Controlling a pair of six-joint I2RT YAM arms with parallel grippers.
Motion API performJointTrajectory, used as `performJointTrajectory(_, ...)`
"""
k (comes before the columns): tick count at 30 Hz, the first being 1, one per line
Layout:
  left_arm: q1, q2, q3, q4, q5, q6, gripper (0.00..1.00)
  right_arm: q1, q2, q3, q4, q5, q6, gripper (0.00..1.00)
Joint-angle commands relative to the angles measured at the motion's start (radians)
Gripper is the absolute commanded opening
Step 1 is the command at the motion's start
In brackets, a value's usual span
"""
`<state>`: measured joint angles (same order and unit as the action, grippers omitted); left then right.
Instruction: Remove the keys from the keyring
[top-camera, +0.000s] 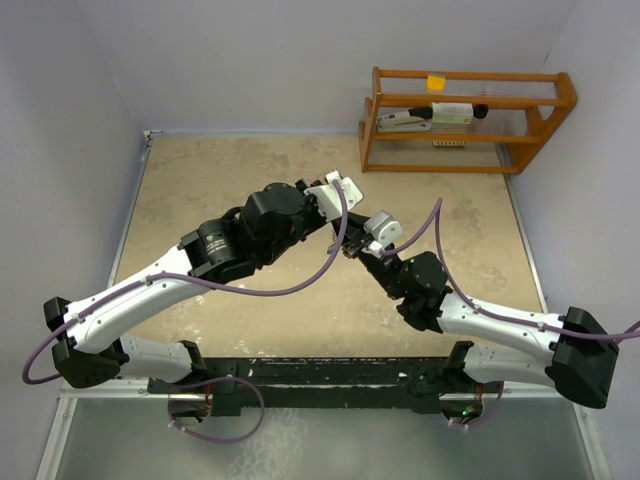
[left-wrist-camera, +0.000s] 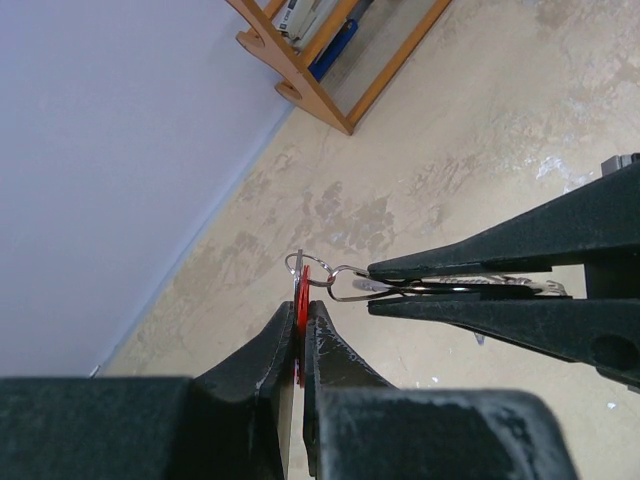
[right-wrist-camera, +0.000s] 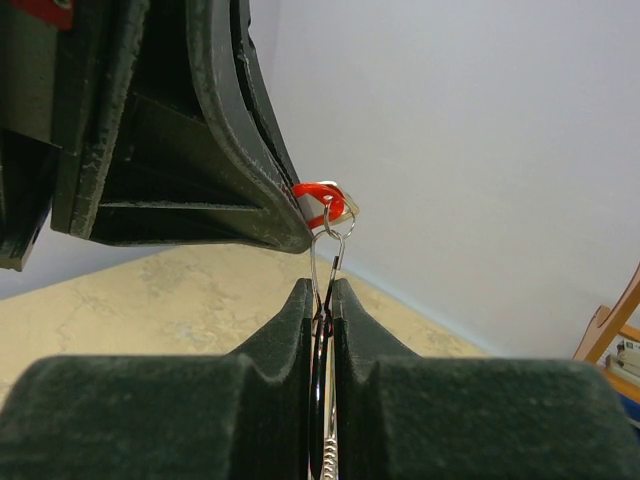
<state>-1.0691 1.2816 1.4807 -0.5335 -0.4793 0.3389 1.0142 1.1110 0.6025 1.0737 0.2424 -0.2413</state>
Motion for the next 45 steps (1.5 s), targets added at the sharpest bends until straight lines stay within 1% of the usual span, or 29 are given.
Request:
performJointTrajectory(1, 0.003, -0.024, 0.028, 0.033, -0.018, 0.075, 0.01, 0.006, -0.045, 0.028, 0.007, -0.045, 0.024, 0.0)
performJointTrajectory(6, 0.005, -0.05, 0.032, -0.017, 0.076, 0.137, 0.0, 0.006, -0.065, 0.026, -0.014, -0.05, 0.025, 0.0)
performJointTrajectory(9, 0.005, -0.067, 0.027, -0.013, 0.098, 0.181, 0.0, 0.006, -0.073, 0.028, -0.032, -0.065, 0.03, 0.0)
performJointTrajectory(13, 0.006, -0.069, 0.03, -0.004, 0.095, 0.213, 0.0, 0.006, -0.087, 0.025, -0.043, -0.085, 0.039, 0.0)
performJointTrajectory(17, 0.006, -0.056, 0.031, -0.006, 0.121, 0.221, 0.0, 0.006, -0.095, 0.023, -0.05, -0.108, 0.044, 0.0)
performJointTrajectory(22, 0.007, -0.016, 0.037, 0.013, 0.101, 0.217, 0.0, 0.006, -0.107, 0.025, -0.063, -0.131, 0.056, 0.0)
performJointTrajectory(27, 0.007, 0.019, 0.056, 0.02, 0.124, 0.209, 0.0, 0.006, -0.115, 0.024, -0.079, -0.141, 0.058, 0.0)
performJointTrajectory(35, 0.006, 0.02, 0.05, 0.019, 0.165, 0.201, 0.0, 0.006, -0.119, 0.025, -0.089, -0.146, 0.053, 0.0)
performJointTrajectory(41, 0.007, 0.017, 0.04, 0.001, 0.192, 0.221, 0.0, 0.006, -0.12, 0.032, -0.094, -0.164, 0.054, 0.0)
performJointTrajectory(45, 0.008, 0.015, 0.039, 0.0, 0.144, 0.245, 0.0, 0.006, -0.135, 0.041, -0.132, -0.2, 0.067, 0.0)
